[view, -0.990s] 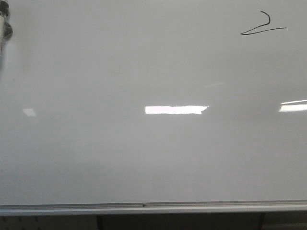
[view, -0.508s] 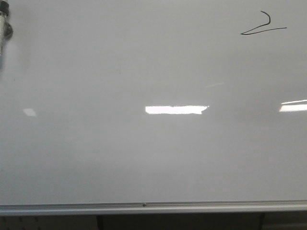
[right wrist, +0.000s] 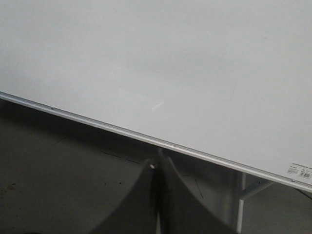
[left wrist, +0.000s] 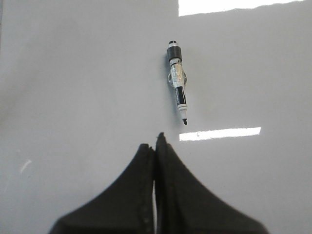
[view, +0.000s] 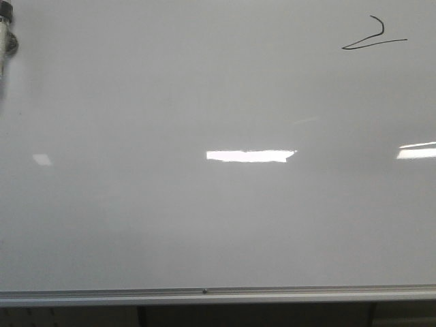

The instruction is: Write number 2 on whiteboard

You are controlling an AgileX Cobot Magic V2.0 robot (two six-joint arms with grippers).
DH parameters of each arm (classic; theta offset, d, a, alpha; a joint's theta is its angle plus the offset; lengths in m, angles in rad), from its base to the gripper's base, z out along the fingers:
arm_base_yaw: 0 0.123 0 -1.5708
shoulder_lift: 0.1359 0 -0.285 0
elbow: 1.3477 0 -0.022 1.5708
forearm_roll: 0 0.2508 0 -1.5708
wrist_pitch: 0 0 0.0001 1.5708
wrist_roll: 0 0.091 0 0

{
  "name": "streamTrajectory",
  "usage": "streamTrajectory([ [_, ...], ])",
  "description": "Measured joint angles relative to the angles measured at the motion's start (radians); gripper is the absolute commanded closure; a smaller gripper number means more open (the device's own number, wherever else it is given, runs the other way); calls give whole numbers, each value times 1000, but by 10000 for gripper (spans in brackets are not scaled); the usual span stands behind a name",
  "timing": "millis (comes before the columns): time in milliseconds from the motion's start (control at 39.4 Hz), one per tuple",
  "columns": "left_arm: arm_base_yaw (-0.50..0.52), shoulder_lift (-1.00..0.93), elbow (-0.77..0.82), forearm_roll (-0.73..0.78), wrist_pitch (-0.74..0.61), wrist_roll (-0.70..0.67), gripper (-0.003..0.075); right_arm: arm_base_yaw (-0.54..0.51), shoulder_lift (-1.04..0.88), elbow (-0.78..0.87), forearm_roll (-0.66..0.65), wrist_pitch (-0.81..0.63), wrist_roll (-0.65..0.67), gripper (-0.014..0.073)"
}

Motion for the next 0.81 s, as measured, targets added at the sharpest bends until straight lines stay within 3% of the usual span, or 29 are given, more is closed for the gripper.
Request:
streamTrajectory([
  [127, 0, 0, 0, 0, -5, 0, 740, -14, -14, 12, 0, -21, 0, 660],
  [229, 0, 0, 0, 0, -5, 0, 740, -65, -65, 73, -2, -132, -10, 660],
  [559, 0, 0, 0, 0, -5, 0, 740, -327, -286, 544, -7, -711, -26, 660],
  [813, 0, 0, 0, 0, -5, 0, 740, -399, -383, 819, -9, -1018, -28, 660],
])
